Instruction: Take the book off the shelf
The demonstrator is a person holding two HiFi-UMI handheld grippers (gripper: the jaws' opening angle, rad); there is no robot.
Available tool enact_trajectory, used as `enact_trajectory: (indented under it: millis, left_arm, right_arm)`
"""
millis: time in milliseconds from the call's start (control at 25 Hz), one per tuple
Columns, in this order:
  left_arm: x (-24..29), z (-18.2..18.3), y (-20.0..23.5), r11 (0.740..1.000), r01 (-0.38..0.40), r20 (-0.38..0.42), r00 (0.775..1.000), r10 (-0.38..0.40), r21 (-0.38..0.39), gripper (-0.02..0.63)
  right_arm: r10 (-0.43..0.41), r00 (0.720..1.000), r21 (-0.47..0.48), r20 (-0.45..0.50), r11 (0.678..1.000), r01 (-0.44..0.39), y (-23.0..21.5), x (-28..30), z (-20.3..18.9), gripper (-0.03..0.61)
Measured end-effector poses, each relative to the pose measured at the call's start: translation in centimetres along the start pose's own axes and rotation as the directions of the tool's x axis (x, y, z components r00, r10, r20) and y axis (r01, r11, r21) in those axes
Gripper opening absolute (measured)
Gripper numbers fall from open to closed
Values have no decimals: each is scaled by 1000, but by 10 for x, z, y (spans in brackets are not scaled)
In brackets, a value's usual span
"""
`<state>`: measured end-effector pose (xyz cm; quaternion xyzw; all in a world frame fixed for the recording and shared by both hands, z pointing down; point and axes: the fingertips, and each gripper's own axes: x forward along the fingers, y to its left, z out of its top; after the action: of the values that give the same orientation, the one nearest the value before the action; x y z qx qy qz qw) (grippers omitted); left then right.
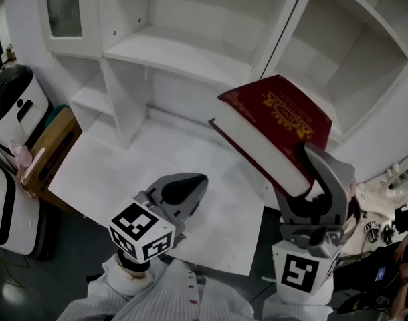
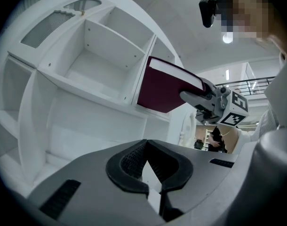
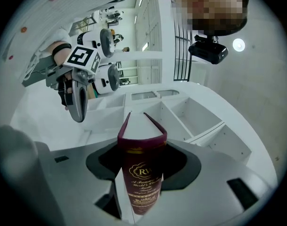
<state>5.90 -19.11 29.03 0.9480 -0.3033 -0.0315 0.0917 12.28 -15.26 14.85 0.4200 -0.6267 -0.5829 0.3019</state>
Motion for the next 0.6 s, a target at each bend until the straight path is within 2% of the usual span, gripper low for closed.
enact_trajectory:
  millis: [360,600]
  left_arm:
    - [-20,6,4,999,-43,13,999,43,18,9]
    - [-29,11,7,998,-66,29,997,65,25,9]
  right_arm:
    - [-17,999,39,40,999,15,-2,-2,28,213]
    - [-10,996,98,87,995,1,-3,-8,42,212]
